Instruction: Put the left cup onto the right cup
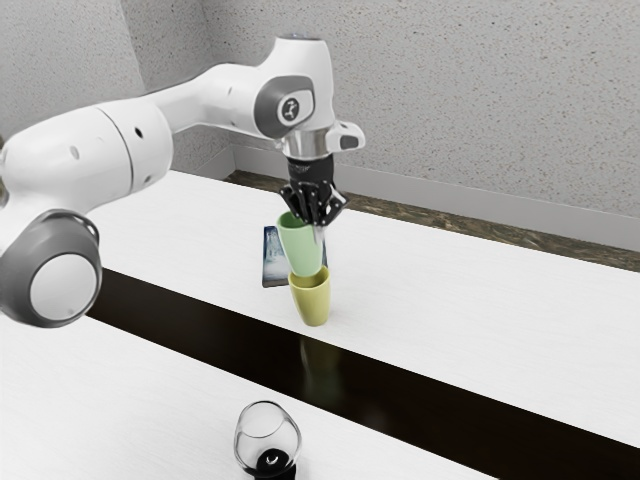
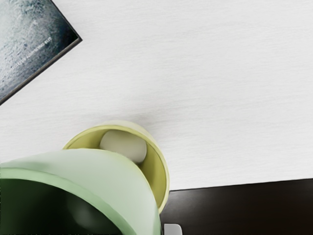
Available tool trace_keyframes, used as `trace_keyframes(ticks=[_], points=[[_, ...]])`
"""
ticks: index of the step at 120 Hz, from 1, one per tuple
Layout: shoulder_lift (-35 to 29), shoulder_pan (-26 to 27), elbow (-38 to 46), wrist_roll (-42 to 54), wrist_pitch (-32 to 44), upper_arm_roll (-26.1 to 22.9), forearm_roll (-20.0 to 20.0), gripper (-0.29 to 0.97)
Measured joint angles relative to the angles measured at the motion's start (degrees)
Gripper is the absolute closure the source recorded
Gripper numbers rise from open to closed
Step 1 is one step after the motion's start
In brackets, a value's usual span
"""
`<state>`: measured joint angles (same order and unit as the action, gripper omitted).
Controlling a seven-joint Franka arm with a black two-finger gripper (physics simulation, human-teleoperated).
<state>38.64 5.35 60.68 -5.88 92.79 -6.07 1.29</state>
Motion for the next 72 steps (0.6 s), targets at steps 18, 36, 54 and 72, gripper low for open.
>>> trace_keyframes(ticks=[18, 36, 54, 72], points=[[1.1, 0.2, -0.4, 0.1, 0.0, -0.1, 1.0, 0.77], [1.8, 0.6, -0.3, 0.2, 0.5, -0.1, 1.5, 0.78], [2.8, 0.7, 0.2, 0.3, 1.4, -0.3, 1.6, 0.78], [3.3, 0.5, 1.4, 0.3, 2.9, -0.4, 1.7, 0.76]])
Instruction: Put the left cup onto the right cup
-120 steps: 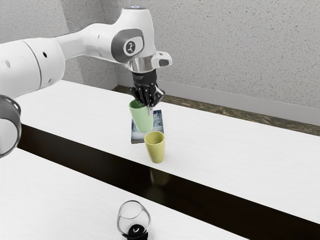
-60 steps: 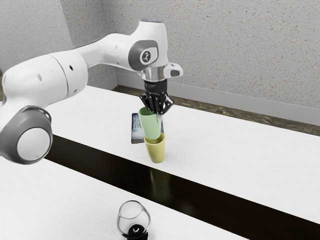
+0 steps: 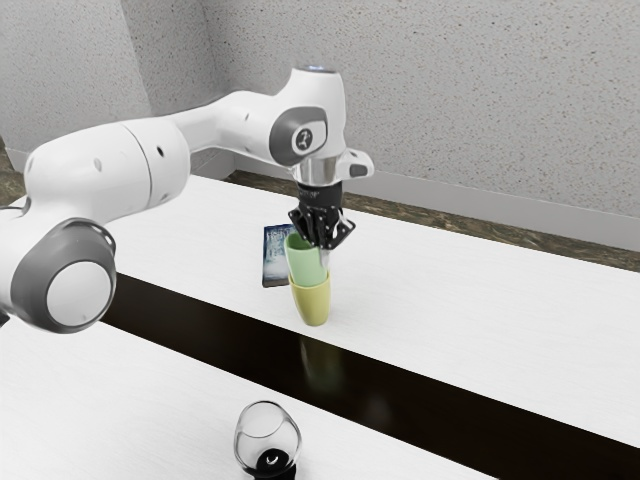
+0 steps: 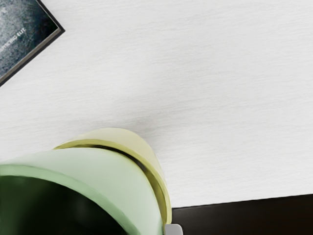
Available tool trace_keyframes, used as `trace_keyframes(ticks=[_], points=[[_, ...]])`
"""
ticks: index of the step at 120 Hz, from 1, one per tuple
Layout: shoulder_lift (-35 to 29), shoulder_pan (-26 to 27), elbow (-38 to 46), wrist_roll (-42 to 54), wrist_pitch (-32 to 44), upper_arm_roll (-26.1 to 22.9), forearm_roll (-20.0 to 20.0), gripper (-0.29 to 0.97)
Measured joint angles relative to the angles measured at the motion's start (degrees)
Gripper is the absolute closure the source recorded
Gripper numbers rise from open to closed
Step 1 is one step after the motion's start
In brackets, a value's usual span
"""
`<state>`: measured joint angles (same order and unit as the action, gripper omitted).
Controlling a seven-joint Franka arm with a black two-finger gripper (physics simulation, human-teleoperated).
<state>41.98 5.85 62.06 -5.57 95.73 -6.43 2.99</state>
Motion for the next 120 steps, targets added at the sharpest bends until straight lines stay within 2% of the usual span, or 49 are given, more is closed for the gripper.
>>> trace_keyframes(ticks=[22, 43, 70, 120], points=[[-1.2, 0.0, 1.1, 0.0, 1.4, 0.1, -0.2, 0.36], [-8.7, 0.6, 8.6, 0.0, 2.3, 0.3, -0.2, 0.16], [-22.9, 2.4, 20.4, 0.2, 3.1, 1.0, -0.2, 0.06], [-38.1, 2.4, 34.2, 9.0, 4.7, 3.4, 5.5, 0.01]])
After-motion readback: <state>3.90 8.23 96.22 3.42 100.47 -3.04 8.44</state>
